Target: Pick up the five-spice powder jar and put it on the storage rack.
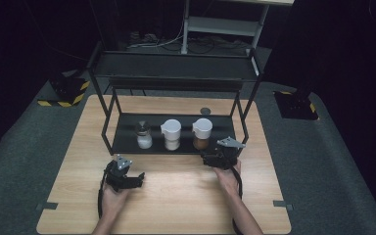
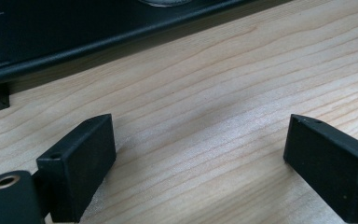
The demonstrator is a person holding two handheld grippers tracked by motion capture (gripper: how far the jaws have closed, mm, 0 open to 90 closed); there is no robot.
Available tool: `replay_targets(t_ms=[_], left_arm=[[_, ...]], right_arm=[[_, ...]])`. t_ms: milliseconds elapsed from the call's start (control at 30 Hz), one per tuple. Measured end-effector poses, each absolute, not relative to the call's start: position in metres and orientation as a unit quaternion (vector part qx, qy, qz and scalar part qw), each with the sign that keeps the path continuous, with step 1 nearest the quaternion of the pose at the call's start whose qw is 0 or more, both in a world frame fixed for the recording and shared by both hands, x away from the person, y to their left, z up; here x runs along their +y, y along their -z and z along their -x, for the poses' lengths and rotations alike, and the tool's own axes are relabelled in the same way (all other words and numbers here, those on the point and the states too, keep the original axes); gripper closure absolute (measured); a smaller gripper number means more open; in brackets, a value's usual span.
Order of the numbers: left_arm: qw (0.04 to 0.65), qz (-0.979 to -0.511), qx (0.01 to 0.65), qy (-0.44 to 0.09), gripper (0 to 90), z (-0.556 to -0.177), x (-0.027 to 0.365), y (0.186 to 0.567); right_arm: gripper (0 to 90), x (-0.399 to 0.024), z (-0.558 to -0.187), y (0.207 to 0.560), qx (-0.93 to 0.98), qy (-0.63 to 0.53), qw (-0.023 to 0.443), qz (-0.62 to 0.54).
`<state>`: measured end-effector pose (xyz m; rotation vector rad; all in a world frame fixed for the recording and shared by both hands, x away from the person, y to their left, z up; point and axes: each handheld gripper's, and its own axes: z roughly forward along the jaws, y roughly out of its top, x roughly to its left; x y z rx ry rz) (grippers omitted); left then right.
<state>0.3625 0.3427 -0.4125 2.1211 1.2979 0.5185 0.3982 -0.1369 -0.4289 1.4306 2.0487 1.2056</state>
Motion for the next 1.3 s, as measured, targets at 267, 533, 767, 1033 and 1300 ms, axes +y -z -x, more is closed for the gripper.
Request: replay_targets(t_ms=[267,533,767,1033,1300], left_arm=[[0.296,-0.798,0.488,-0.195,8.9,-0.363,0.343,0.413],[0.296,-0.797,0.488,-0.195,8.9,-0.363,0.343,0.413],[0.296,-0.797,0.488,-0.195,8.9,-0.363,0.343,0.413],[0.296,-0.797,0.488,-0.195,8.9,-0.363,0.343,0.413],[0.296,-0.798,0.488,-0.195,8.9,-0.363,0.343,0.412]], right_arm=[[11.0,-0.140,-0.391,0.429,0.729,-0.424,0.185,-0.504],[11.1,-0.144,-0.384,0.429,0.729,-0.420,0.183,-0.509],[11.2,-0.147,-0.377,0.430,0.733,-0.415,0.182,-0.508],[11.1,-0.150,-0.366,0.433,0.734,-0.413,0.180,-0.508],[11.1,-0.154,-0.357,0.435,0.732,-0.409,0.181,-0.513]])
